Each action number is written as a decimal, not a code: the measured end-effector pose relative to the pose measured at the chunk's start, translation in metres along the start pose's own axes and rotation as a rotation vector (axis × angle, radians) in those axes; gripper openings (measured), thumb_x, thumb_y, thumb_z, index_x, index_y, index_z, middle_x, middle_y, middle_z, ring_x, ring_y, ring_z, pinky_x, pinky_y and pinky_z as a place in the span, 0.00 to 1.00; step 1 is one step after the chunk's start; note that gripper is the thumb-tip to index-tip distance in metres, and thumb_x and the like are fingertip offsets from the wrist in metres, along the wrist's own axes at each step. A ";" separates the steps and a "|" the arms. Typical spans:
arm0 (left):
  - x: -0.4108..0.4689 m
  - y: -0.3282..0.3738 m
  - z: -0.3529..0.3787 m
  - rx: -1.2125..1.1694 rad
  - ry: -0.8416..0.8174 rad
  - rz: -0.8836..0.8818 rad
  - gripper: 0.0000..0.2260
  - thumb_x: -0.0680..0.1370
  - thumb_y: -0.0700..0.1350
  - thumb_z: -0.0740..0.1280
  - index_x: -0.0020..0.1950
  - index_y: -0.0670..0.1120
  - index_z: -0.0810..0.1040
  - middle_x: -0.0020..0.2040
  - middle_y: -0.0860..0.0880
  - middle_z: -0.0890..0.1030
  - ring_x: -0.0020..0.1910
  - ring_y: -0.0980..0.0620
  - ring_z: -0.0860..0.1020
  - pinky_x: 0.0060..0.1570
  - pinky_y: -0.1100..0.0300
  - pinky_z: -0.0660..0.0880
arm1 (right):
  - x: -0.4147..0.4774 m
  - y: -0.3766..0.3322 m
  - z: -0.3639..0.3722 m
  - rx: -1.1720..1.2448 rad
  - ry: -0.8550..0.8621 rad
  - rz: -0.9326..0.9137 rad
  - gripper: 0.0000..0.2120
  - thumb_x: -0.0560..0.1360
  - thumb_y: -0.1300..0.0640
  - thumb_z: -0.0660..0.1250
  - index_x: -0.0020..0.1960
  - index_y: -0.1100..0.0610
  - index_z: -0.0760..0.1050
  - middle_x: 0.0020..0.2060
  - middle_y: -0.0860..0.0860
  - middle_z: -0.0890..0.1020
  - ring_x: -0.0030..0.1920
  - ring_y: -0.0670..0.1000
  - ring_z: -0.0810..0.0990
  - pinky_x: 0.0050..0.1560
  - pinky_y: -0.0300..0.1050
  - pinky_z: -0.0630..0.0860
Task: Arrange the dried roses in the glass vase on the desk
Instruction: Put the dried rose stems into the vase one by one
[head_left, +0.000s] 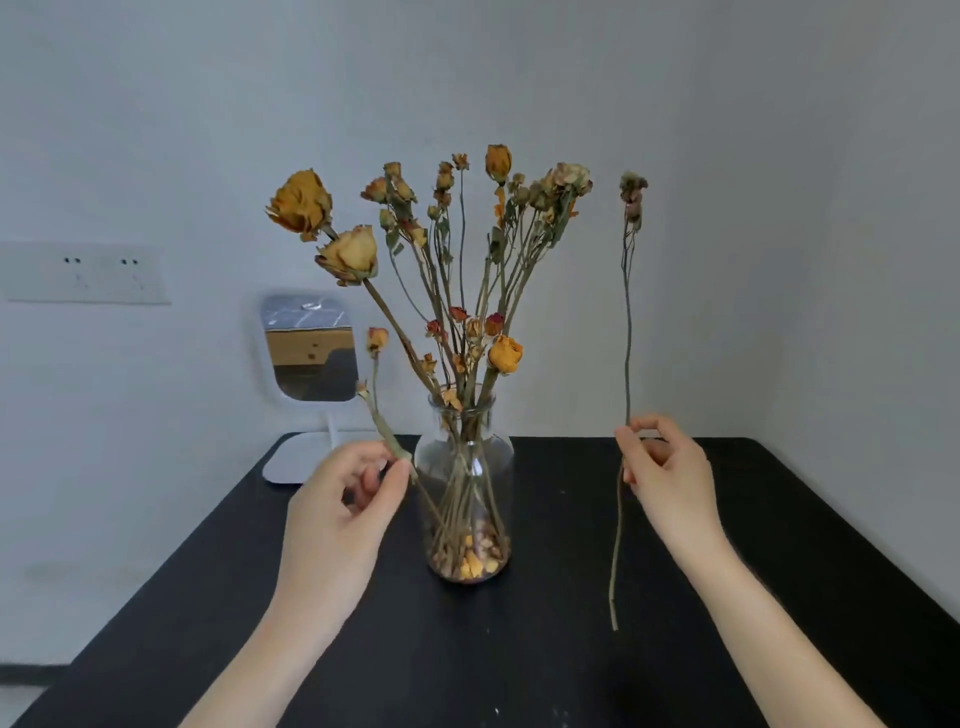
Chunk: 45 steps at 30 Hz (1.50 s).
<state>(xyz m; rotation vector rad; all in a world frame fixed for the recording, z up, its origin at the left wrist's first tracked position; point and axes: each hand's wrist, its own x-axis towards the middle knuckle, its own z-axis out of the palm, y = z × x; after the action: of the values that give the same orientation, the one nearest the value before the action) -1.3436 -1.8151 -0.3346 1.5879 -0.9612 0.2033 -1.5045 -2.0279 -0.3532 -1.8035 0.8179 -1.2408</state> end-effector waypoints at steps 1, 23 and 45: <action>0.006 0.001 -0.004 -0.011 0.054 0.006 0.08 0.75 0.45 0.67 0.38 0.56 0.75 0.31 0.55 0.72 0.32 0.60 0.70 0.32 0.73 0.66 | 0.000 -0.001 0.002 0.002 0.006 -0.009 0.04 0.76 0.54 0.64 0.50 0.50 0.74 0.27 0.49 0.75 0.28 0.43 0.74 0.34 0.38 0.70; 0.046 0.056 0.032 0.046 0.224 0.429 0.11 0.75 0.50 0.62 0.46 0.43 0.78 0.27 0.58 0.64 0.27 0.56 0.66 0.32 0.67 0.69 | 0.003 -0.009 -0.001 -0.048 0.020 -0.070 0.01 0.76 0.54 0.64 0.47 0.50 0.73 0.26 0.51 0.75 0.27 0.46 0.73 0.30 0.36 0.71; 0.046 0.050 0.053 0.391 0.155 0.417 0.08 0.73 0.46 0.70 0.49 0.43 0.82 0.36 0.49 0.83 0.29 0.56 0.77 0.29 0.75 0.62 | -0.002 -0.007 0.007 -0.053 0.001 -0.065 0.02 0.76 0.55 0.64 0.48 0.49 0.72 0.27 0.50 0.76 0.26 0.43 0.74 0.27 0.33 0.71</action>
<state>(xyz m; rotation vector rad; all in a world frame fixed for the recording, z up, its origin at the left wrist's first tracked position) -1.3674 -1.8803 -0.2838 1.6730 -1.1710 0.8349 -1.4984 -2.0208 -0.3492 -1.8852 0.8049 -1.2719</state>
